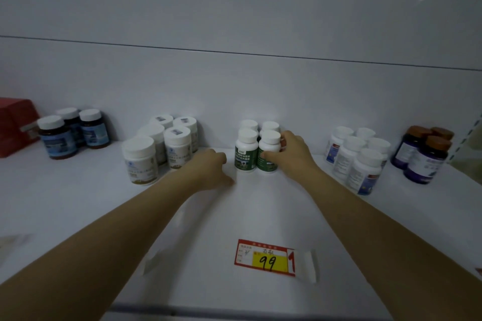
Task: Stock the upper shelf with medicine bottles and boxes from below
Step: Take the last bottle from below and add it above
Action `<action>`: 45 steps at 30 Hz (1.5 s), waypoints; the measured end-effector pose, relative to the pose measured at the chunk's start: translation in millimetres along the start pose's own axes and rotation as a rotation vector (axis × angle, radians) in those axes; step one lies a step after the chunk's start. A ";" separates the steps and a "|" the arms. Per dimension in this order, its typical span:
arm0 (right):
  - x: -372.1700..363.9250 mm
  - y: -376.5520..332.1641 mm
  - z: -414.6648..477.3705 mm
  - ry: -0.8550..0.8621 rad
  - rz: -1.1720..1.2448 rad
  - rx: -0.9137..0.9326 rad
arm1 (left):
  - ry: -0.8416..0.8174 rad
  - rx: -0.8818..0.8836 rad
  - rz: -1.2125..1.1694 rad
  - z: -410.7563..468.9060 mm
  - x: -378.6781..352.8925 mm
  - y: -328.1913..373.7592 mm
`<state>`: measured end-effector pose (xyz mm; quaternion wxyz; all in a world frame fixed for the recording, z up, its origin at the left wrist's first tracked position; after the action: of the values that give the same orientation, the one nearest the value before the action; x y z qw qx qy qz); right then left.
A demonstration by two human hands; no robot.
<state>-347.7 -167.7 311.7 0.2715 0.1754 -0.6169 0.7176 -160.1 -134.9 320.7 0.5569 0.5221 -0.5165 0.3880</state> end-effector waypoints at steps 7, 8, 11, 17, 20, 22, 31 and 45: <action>1.6 -2.6 -1.0 -0.024 -0.059 -0.019 | 0.006 0.008 0.000 -8.6 0.7 -2.2; 4.2 -4.1 -2.5 -0.036 -0.072 -0.027 | 0.006 0.005 0.003 -10.4 1.3 -1.6; 16.1 -8.7 -10.0 -0.072 -0.203 -0.051 | 0.004 -0.001 0.002 -16.7 4.6 -0.7; 38.1 -19.6 -46.0 -0.158 -0.549 -0.088 | 0.025 -0.007 0.006 -41.9 11.8 -3.3; 46.5 -27.1 -70.9 -0.203 -0.685 -0.082 | 0.032 -0.027 0.004 -60.6 15.8 -4.7; 51.0 -32.4 -87.0 -0.217 -0.742 -0.085 | 0.036 -0.045 0.008 -73.6 17.9 -6.9; 63.1 -56.9 -166.8 -0.245 -0.832 -0.085 | 0.062 -0.053 -0.016 -148.7 17.9 -15.0; 93.6 -51.3 -315.3 -0.285 -0.878 -0.029 | 0.108 0.042 0.044 -306.5 -0.3 5.9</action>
<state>-364.4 162.4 351.3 0.4649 0.5131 -0.5251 0.4948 -113.7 167.1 345.6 0.5641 0.5005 -0.4889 0.4384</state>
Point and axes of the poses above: each hand's wrist, its own z-axis towards the middle knuckle, its own x-axis out of the back of the hand, y = z × x, the point moved 1 cm from there along z, towards the middle knuckle, and after that the axes turned 1 degree about -x, right-handed, at the moved point
